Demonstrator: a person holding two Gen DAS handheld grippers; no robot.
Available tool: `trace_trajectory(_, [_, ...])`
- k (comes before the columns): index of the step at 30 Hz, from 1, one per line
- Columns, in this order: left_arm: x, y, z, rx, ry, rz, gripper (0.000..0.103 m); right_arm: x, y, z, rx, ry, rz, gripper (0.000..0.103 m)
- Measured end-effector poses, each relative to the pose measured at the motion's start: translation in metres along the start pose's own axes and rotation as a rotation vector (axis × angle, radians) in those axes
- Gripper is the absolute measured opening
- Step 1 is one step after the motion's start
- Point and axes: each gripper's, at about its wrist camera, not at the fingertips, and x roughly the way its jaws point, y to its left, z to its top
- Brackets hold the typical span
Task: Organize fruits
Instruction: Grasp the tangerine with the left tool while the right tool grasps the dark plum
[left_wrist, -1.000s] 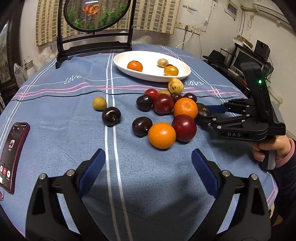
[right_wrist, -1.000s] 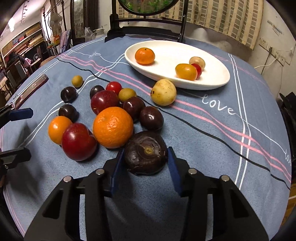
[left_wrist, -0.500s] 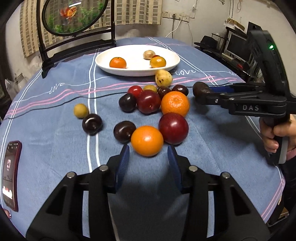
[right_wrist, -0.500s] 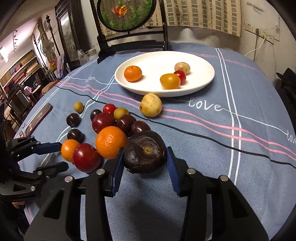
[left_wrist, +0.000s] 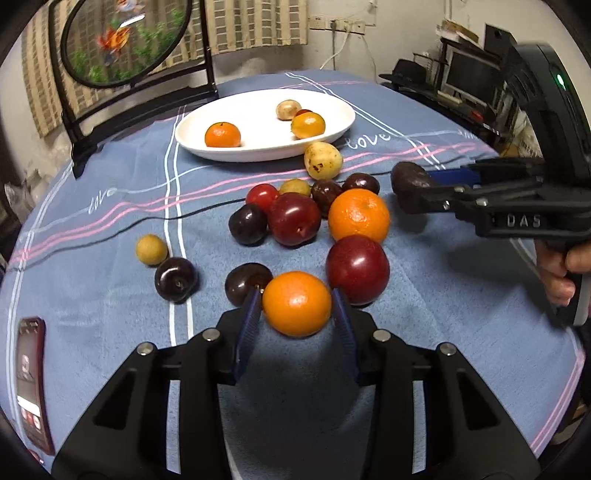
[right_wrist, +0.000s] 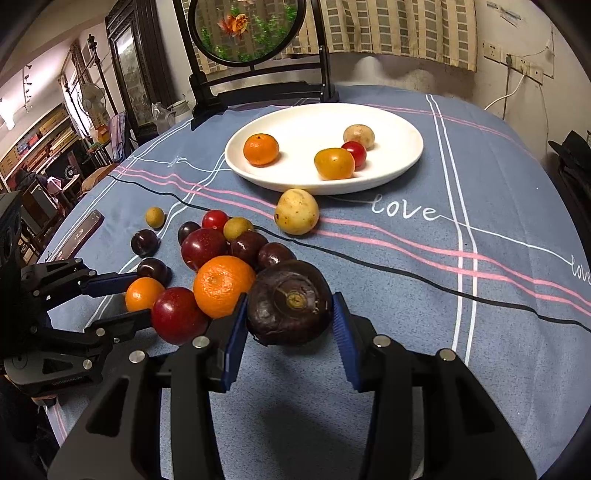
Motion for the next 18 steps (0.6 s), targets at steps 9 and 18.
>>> trace_trajectory(9, [0.009,-0.016,0.006,0.179,0.006,0.041,0.041,0.003,-0.001,-0.001,0.005,0.009,-0.005,0.044])
trace_trajectory(18, [0.01,-0.017,0.009,0.165,-0.014,0.04,0.04,0.001,-0.005,-0.001,0.021,0.005,-0.004,0.044])
